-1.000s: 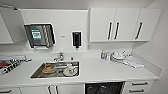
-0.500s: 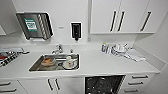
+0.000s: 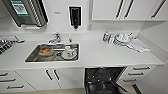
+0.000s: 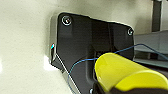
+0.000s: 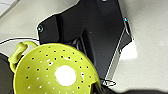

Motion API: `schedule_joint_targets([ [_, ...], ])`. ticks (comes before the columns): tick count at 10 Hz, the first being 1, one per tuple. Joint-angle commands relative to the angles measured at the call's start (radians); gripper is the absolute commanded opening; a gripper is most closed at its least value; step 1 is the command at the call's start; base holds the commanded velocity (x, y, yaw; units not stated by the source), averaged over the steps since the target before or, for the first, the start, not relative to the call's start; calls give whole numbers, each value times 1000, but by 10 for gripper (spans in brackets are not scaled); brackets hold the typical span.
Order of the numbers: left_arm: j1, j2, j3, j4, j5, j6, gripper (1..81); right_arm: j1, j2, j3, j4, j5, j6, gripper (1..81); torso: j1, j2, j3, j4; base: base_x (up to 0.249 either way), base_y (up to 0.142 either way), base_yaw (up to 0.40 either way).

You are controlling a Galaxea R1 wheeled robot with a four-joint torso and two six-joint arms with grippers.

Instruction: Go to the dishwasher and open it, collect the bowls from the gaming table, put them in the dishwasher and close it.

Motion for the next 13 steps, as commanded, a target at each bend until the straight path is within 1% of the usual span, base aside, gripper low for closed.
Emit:
schedule_joint_targets([
  [1, -93, -119, 108, 6, 69, -16, 10, 12, -42, 27, -2, -59, 1, 10, 0, 0, -79, 0, 0, 0, 0],
  [2, -126, -154, 156, 6, 71, -20, 10, 12, -40, 31, -5, -59, -1, 10, 0, 0, -26, 0, 0, 0, 0],
  [3, -163, -183, 202, 6, 74, -21, 10, 12, -39, 31, -5, -58, -1, 10, 0, 0, -51, 0, 0, 0, 0],
  [4, -206, -202, 234, 5, 101, -24, 10, 12, -39, 30, -6, -58, -1, 10, 1, 0, -58, 0, 0, 0, 0],
  [5, -258, -214, 255, -4, 147, -24, 10, 14, -37, 31, -6, -52, -1, 10, 0, 0, -64, 0, 0, 0, 0],
  [6, -321, -223, 264, -27, 196, -24, 10, 14, -37, 33, -6, -47, -1, 10, 1, 1, -62, 0, 0, 0, 0],
  [7, -364, -223, 273, -29, 221, -24, 10, 14, -36, 31, -6, -47, -1, 10, 1, 1, -62, 0, 0, 0, 0],
  [9, -435, -223, 314, -27, 226, -24, 10, 17, -31, 31, -8, -44, -2, 10, 1, 1, -62, 0, 0, 0, 0],
  [10, -501, -204, 325, -41, 267, -24, 10, 19, -27, 30, -6, -44, -2, 10, 1, 1, -62, 0, 0, 0, 0],
  [12, -623, -164, 310, -76, 362, -24, 10, 23, -19, 28, -6, -44, -1, 10, 1, 1, -63, 0, 0, 0, 0],
  [13, -682, -148, 307, -83, 385, -24, 10, 25, -16, 30, -8, -44, -2, 10, 1, 1, -63, 0, 0, 0, 0],
])
